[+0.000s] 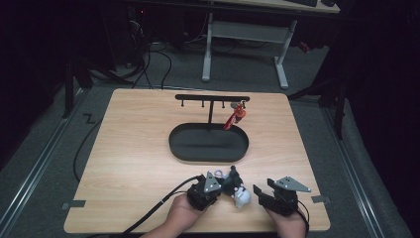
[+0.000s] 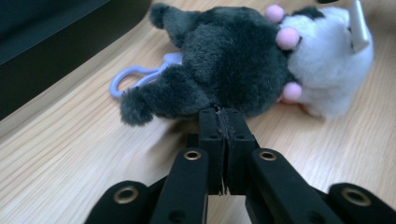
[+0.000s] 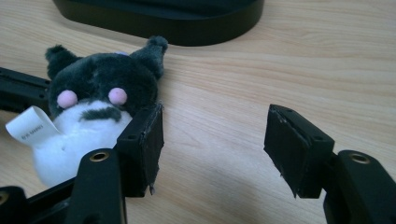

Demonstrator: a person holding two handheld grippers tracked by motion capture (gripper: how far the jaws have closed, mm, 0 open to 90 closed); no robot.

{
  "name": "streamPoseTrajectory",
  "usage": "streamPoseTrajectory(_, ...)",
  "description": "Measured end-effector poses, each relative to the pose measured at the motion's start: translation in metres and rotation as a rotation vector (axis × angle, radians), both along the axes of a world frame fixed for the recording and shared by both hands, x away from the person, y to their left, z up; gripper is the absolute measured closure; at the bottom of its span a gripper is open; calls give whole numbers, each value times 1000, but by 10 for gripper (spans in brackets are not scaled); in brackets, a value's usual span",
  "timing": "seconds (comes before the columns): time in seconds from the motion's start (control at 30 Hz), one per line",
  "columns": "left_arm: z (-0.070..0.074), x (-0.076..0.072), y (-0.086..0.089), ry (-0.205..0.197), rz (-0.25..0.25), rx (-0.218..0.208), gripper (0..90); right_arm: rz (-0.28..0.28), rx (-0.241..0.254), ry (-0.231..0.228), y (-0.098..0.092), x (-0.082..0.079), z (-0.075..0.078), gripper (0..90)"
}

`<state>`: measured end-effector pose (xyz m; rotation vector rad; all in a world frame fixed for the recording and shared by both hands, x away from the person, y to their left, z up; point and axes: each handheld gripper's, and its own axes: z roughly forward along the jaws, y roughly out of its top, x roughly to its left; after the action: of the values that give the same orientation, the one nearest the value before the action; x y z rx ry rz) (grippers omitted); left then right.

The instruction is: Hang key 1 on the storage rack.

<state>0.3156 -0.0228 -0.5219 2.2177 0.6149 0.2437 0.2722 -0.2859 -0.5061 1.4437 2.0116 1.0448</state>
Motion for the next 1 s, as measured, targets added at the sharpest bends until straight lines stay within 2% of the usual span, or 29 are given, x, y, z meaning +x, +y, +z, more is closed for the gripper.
streamPoseTrajectory(0.1,-2,0,6,-19,3,-1,813,-11,10,14,-5,1,-3,379)
streamPoseTrajectory(0.23,-1,2,36,-41,43,-8,745,-10,17,27,-7,2,-5,377)
streamPoseTrajectory(0.37,3,6,81,-98,108,12,650,-13,44,40,-11,4,-4,377)
streamPoseTrajectory(0.57,14,13,154,-164,202,77,574,-26,22,19,-10,4,-4,335)
streamPoseTrajectory(0.6,14,14,165,-173,221,77,559,-28,16,16,-10,4,-4,334)
streamPoseTrajectory(0.67,13,18,189,-167,271,58,519,-39,2,11,-8,5,-4,324)
streamPoseTrajectory(0.73,10,20,203,-155,299,25,501,-71,-48,-17,-5,3,-4,309)
streamPoseTrajectory(0.8,7,22,215,-125,319,-6,497,-81,-82,-40,-3,2,-4,312)
streamPoseTrajectory(0.87,7,23,222,-122,323,-17,457,-79,-93,-32,0,3,-5,312)
streamPoseTrajectory(0.97,6,25,227,-104,324,-48,452,-97,-123,-27,3,6,-2,311)
streamPoseTrajectory(1.0,5,25,226,-108,321,-50,452,-97,-116,-25,5,8,0,311)
